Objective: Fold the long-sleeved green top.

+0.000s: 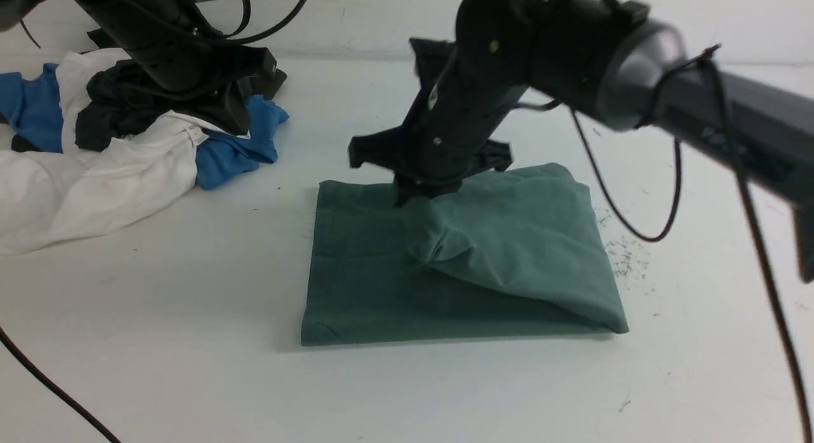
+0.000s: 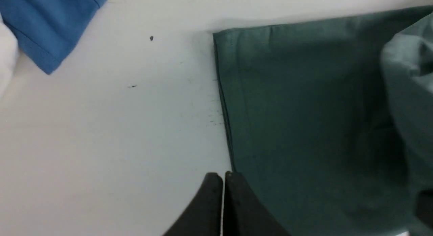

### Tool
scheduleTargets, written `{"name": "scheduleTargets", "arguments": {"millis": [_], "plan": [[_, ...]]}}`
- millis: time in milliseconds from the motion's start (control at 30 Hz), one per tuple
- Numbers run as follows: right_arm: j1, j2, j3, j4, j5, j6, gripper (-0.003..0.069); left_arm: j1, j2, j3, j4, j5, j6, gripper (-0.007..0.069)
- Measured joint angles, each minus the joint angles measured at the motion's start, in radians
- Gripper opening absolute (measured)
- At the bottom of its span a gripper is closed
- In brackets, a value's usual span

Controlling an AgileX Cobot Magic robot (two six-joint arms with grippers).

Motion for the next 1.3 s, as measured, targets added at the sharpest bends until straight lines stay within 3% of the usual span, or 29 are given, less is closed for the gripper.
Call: {"name": "scheduleTargets", "arguments": {"millis": [200,333,367,400,467,533,633,733,800,833,867,900,933,1000,1033,1067,1100,1200,1300], "plan": [[0.02,0.105,0.0,0.134,-0.11,0.0,0.0103,0.0,-0.013,0.001,0.0,0.001,0.001,-0.0004],[0.02,0.133,0.0,0.19,-0.132,-0.001,0.02,0.0,-0.013,0.004,-0.001,0.002,0.004,-0.0004],[0.02,0.134,-0.001,0.214,-0.137,-0.007,0.027,0.0,-0.013,0.005,-0.001,0.002,0.004,-0.0004],[0.02,0.134,-0.003,0.219,-0.137,-0.008,0.0279,0.0,-0.013,0.005,0.0,0.002,0.004,-0.0004],[0.02,0.127,-0.032,0.243,-0.121,-0.043,0.0398,0.0,-0.013,0.005,0.01,0.002,0.004,-0.0004],[0.02,0.115,-0.073,0.249,-0.086,-0.083,0.0456,0.0,-0.013,0.005,0.031,0.002,0.004,-0.0004],[0.02,0.092,-0.157,0.222,0.009,-0.173,0.0506,0.0,-0.013,0.005,0.062,0.002,0.004,-0.0004],[0.02,0.085,-0.214,0.167,0.089,-0.215,0.0506,0.0,-0.013,0.005,0.066,0.002,0.004,-0.0004],[0.02,0.076,-0.266,0.011,0.157,-0.236,0.0462,0.0,-0.013,0.005,0.06,0.002,0.004,-0.0004],[0.02,0.075,-0.266,0.011,0.159,-0.237,0.0456,0.0,-0.013,0.005,0.059,0.002,0.004,-0.0004],[0.016,0.06,-0.256,-0.094,0.172,-0.237,0.0387,0.0,-0.013,0.006,0.039,0.002,0.004,-0.0004],[0.011,0.048,-0.237,-0.123,0.174,-0.237,0.0336,-0.002,-0.013,0.009,0.024,0.002,0.004,-0.0004],[0.009,0.042,-0.233,-0.127,0.174,-0.237,0.0324,-0.002,-0.013,0.012,0.019,0.002,0.004,-0.0004],[-0.01,-0.002,-0.157,-0.148,0.176,-0.237,0.0157,-0.011,-0.013,0.039,0.003,0.001,0.004,-0.0004],[-0.011,-0.006,-0.149,-0.15,0.176,-0.238,0.0157,-0.013,-0.013,0.046,0.002,0.001,0.004,-0.0004],[-0.031,-0.038,-0.084,-0.153,0.177,-0.242,0.0064,-0.023,-0.013,0.077,0.002,0.0,0.004,-0.0004],[-0.049,-0.065,-0.033,-0.153,0.177,-0.248,0.0027,-0.032,-0.008,0.105,0.002,0.0,0.004,-0.0004],[-0.1,-0.113,0.055,-0.142,0.178,-0.254,-0.0005,-0.054,0.012,0.158,0.002,0.0,0.004,0.0003],[-0.186,-0.15,0.145,-0.1,0.178,-0.26,-0.0013,-0.077,0.062,0.171,-0.001,-0.003,0.004,0.0056]]}}
